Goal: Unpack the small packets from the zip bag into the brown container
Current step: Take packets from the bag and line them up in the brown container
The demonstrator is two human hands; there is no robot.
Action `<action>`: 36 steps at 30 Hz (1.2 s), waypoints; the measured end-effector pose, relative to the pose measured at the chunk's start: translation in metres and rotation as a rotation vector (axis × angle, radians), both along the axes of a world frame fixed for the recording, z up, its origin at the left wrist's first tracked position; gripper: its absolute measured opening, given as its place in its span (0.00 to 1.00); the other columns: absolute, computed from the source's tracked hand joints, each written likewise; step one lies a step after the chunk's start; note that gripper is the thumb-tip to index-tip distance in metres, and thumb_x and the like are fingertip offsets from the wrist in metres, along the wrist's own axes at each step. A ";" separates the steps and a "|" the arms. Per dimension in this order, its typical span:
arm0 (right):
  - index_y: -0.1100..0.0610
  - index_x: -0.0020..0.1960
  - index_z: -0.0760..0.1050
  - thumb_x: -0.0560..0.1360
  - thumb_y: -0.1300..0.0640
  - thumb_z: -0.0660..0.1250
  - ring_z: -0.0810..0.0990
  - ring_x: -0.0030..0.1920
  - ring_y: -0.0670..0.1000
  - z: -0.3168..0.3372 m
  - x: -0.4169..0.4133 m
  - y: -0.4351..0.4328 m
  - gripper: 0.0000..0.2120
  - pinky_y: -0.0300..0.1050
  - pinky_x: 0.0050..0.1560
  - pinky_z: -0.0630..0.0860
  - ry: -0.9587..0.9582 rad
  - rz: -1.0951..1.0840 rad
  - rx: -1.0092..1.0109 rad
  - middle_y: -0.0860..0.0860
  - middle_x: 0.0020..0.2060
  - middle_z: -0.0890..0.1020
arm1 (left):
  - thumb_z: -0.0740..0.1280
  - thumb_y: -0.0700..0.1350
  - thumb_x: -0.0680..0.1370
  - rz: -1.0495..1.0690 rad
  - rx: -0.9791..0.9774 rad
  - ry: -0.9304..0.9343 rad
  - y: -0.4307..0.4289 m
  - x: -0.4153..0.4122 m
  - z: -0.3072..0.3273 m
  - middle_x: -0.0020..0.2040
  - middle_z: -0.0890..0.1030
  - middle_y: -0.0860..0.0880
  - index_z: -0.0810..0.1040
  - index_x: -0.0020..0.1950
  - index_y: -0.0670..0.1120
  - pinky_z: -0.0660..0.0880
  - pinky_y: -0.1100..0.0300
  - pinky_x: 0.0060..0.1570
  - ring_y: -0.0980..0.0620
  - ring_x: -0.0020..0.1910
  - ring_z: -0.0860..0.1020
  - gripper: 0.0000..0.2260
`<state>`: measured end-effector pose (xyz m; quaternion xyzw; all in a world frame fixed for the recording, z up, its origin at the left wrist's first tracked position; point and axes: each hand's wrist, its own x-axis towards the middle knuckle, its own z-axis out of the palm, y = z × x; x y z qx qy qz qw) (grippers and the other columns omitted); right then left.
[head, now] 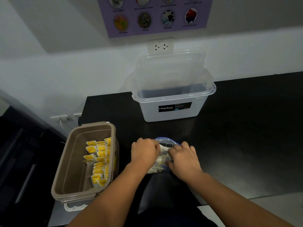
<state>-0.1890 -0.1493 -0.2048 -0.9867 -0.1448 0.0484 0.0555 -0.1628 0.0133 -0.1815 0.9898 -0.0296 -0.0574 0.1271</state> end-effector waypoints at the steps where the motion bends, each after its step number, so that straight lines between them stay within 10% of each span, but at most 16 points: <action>1: 0.49 0.64 0.78 0.79 0.41 0.63 0.70 0.60 0.53 0.002 0.001 0.001 0.19 0.51 0.57 0.67 -0.004 0.010 -0.007 0.47 0.59 0.80 | 0.67 0.51 0.80 -0.014 0.016 -0.019 0.002 0.000 0.002 0.49 0.81 0.55 0.83 0.52 0.56 0.72 0.54 0.52 0.51 0.52 0.77 0.06; 10: 0.52 0.72 0.69 0.74 0.51 0.71 0.70 0.64 0.55 0.008 0.020 0.019 0.28 0.52 0.62 0.68 0.130 0.178 -0.052 0.51 0.68 0.75 | 0.69 0.47 0.79 -0.101 0.335 0.159 -0.002 0.009 0.009 0.58 0.76 0.46 0.81 0.61 0.49 0.75 0.50 0.58 0.47 0.56 0.76 0.11; 29: 0.42 0.57 0.80 0.77 0.44 0.67 0.74 0.58 0.53 -0.016 0.029 0.030 0.10 0.51 0.57 0.73 0.283 -0.201 0.278 0.47 0.54 0.79 | 0.66 0.43 0.80 0.145 -0.161 0.117 0.023 0.005 0.033 0.46 0.80 0.52 0.73 0.59 0.55 0.78 0.59 0.40 0.55 0.42 0.79 0.10; 36: 0.45 0.46 0.78 0.75 0.46 0.71 0.77 0.49 0.47 0.001 0.031 0.020 0.04 0.50 0.58 0.73 0.254 -0.209 0.411 0.44 0.42 0.81 | 0.64 0.42 0.81 0.179 -0.312 0.168 0.039 0.009 0.046 0.55 0.83 0.53 0.84 0.59 0.53 0.72 0.68 0.40 0.58 0.43 0.79 0.11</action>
